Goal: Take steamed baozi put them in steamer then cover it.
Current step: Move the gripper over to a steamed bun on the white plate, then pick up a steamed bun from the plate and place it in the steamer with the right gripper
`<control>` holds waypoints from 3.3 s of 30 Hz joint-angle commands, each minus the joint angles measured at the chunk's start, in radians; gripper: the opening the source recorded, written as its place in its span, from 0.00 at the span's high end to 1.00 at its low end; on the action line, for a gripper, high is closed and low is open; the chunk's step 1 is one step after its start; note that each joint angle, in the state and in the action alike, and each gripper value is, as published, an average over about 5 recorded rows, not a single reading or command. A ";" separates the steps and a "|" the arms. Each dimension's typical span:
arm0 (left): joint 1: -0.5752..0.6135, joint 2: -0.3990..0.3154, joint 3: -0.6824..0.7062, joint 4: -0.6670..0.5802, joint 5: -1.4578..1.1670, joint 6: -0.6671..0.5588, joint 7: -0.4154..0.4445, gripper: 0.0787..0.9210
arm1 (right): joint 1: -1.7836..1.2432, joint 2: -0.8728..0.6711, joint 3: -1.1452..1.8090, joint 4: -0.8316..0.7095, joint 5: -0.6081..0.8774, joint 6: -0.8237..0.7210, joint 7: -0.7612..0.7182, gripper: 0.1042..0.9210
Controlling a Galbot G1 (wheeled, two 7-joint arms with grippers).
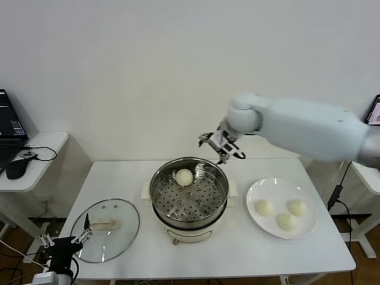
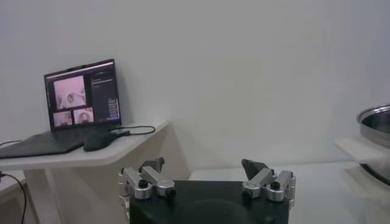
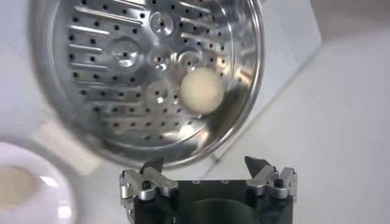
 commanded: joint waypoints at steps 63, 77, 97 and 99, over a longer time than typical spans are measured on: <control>0.015 -0.005 -0.019 0.034 0.026 -0.005 0.008 0.12 | -0.790 -0.111 0.518 -0.242 -0.282 -0.117 0.035 0.37; 0.019 0.000 -0.018 0.021 0.025 -0.004 0.008 0.12 | -0.613 -0.205 0.448 -0.142 -0.191 -0.128 -0.008 0.51; 0.015 0.028 -0.008 -0.011 0.020 0.000 0.009 0.12 | 0.080 -0.063 0.067 0.110 0.343 -0.312 0.044 0.49; 0.012 0.028 -0.010 -0.011 0.019 0.001 0.009 0.12 | 0.091 -0.009 0.059 0.116 0.398 -0.341 0.067 0.49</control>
